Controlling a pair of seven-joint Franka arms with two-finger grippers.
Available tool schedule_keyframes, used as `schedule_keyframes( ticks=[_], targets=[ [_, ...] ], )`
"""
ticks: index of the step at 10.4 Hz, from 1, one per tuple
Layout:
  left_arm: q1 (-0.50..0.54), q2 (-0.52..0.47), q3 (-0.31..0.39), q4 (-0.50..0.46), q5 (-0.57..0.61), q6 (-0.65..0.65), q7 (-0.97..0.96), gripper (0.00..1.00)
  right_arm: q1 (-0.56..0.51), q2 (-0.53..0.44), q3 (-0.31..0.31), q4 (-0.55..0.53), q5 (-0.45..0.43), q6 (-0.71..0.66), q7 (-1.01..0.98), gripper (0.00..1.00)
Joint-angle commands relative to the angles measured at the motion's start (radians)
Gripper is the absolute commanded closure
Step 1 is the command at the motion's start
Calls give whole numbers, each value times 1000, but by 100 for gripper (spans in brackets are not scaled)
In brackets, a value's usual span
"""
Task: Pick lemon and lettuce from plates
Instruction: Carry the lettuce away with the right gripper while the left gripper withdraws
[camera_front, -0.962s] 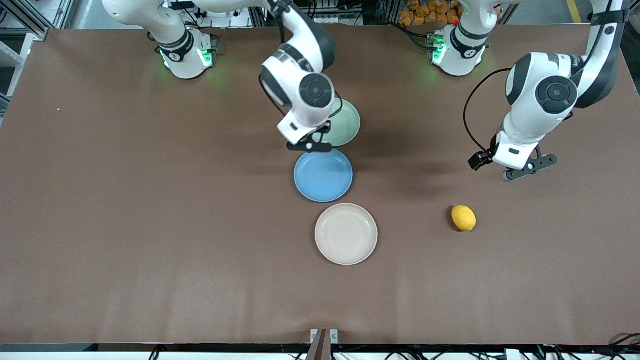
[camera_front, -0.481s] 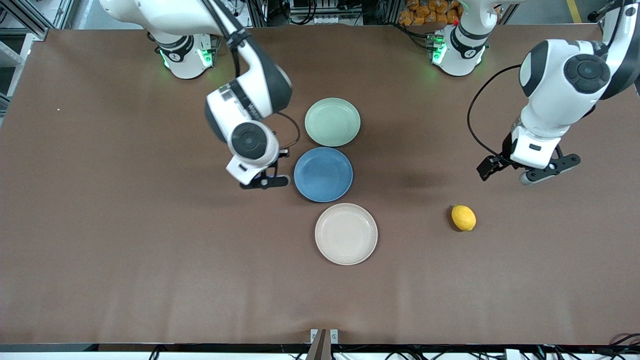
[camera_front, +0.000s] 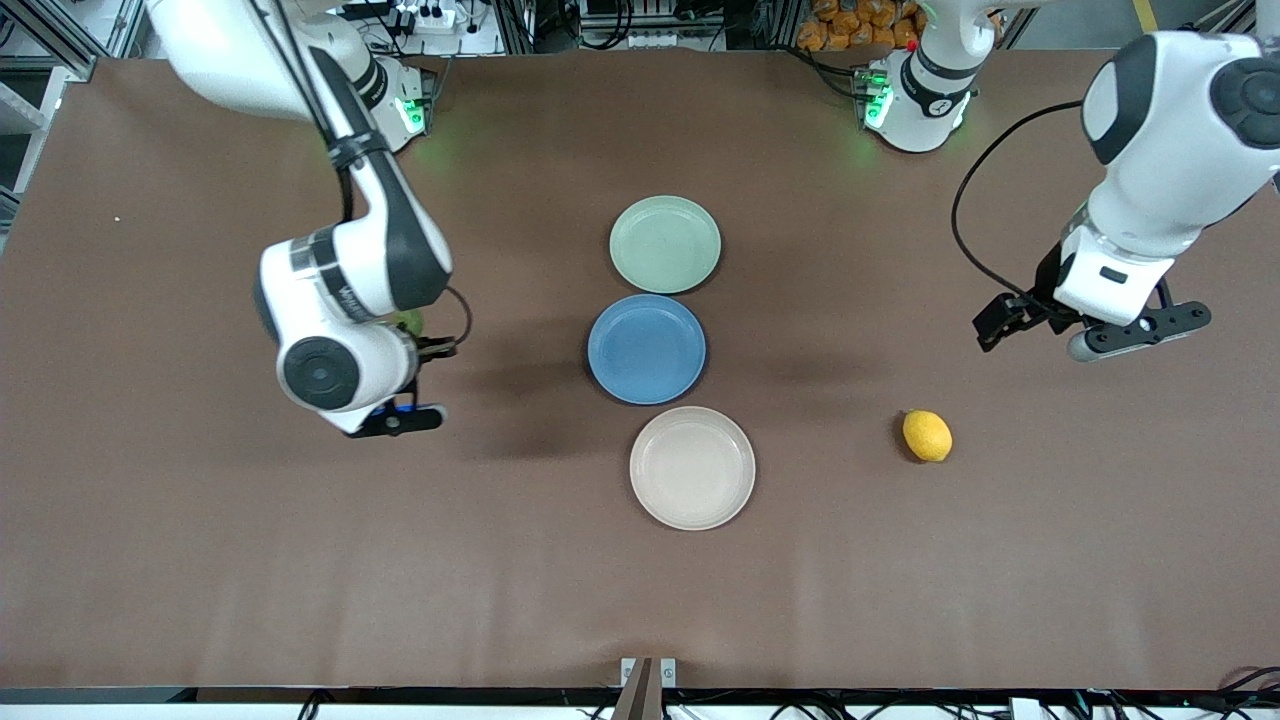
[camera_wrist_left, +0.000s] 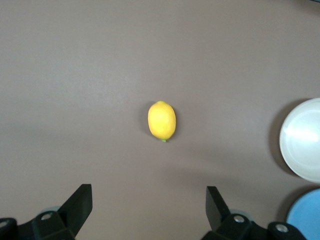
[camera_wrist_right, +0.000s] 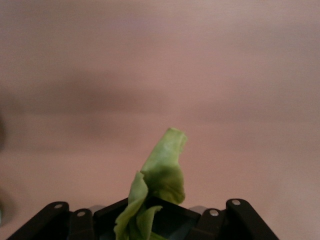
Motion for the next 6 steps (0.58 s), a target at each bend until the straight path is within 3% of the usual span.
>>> schedule_keyframes(
  ticks=[1,3,6],
  targets=[
    [4,-1,-5,110,-33,-141,53,0,-69,2,17,5,-77,-17,-24,96],
    [2,3,-10,211,-26,-253,119,0,-115,5,16,5,-115,-9,-95,96],
    [9,-3,-11,275,-34,-324,142,0,-196,27,17,-2,-134,23,-166,95]
  ],
)
